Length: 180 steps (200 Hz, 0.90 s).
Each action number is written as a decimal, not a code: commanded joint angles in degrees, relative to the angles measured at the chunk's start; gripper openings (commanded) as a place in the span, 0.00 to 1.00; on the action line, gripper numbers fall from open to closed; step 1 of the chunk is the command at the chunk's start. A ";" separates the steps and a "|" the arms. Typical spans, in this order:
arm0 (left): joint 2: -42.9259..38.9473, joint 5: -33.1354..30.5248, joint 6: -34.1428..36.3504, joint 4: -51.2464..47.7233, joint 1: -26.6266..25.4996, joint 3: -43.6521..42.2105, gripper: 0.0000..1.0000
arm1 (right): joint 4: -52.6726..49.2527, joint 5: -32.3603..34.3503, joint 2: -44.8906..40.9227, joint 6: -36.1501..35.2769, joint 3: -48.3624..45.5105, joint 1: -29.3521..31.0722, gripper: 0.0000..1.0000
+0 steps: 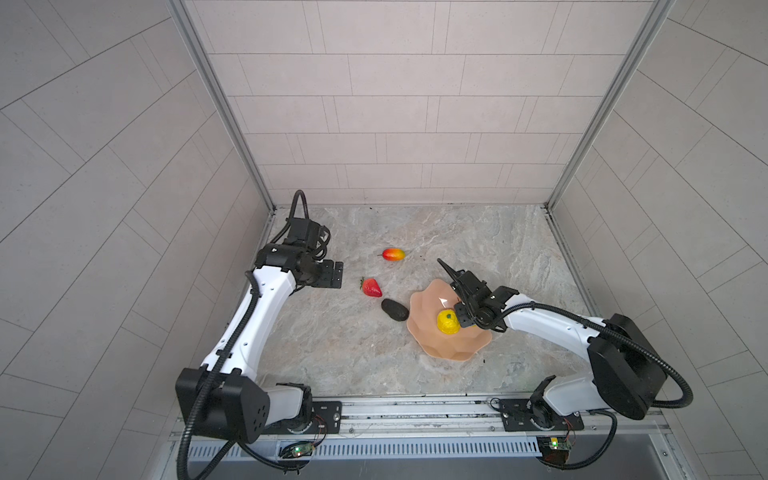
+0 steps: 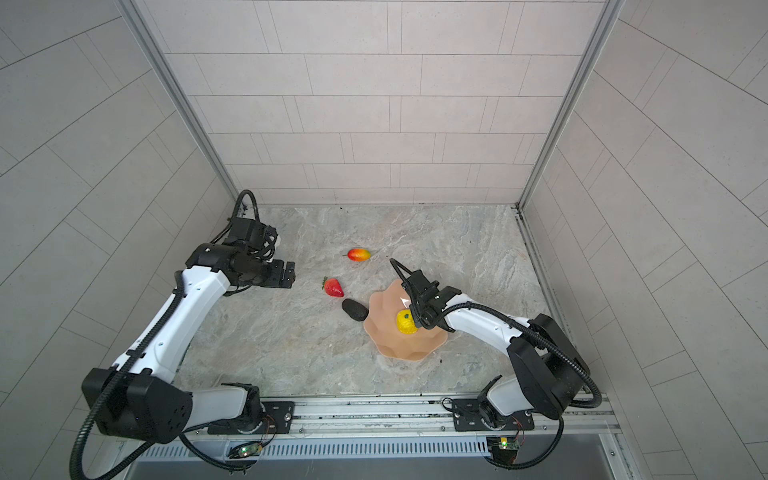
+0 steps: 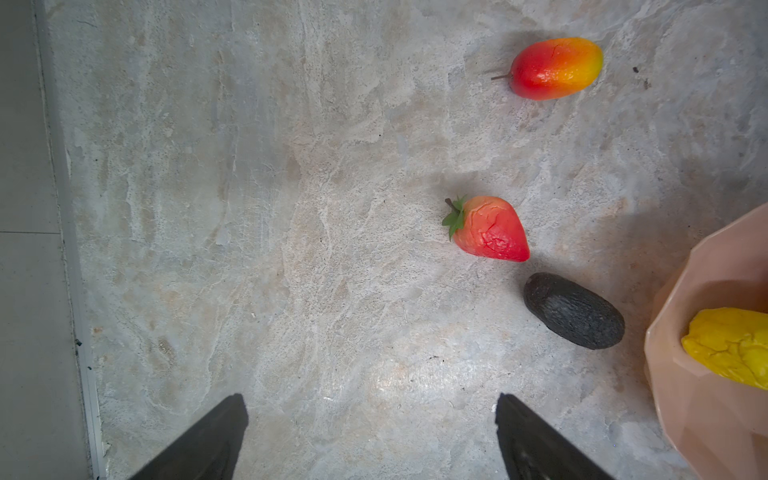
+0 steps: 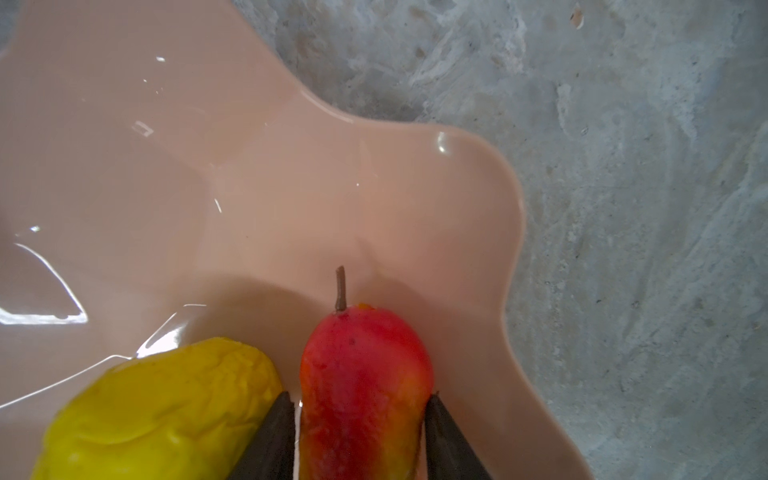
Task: Place and organize the fake fruits in the fruit bowl
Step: 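Lower the mango into the bowl next to the lemon and release, then grasp the dark avocado on the table with the right gripper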
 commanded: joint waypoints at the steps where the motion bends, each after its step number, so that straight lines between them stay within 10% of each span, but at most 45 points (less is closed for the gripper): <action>1: -0.87 0.45 0.55 -0.07 0.27 -0.29 1.00 | -3.07 2.33 -0.85 -0.48 2.25 -0.15 0.47; 119: -0.91 0.43 0.55 -0.16 0.32 -0.27 1.00 | -14.20 1.21 -8.34 -4.95 12.61 2.35 0.77; 180: -0.91 0.44 0.63 -0.16 0.25 -0.28 1.00 | -6.55 -8.39 5.37 -12.43 22.06 13.60 0.97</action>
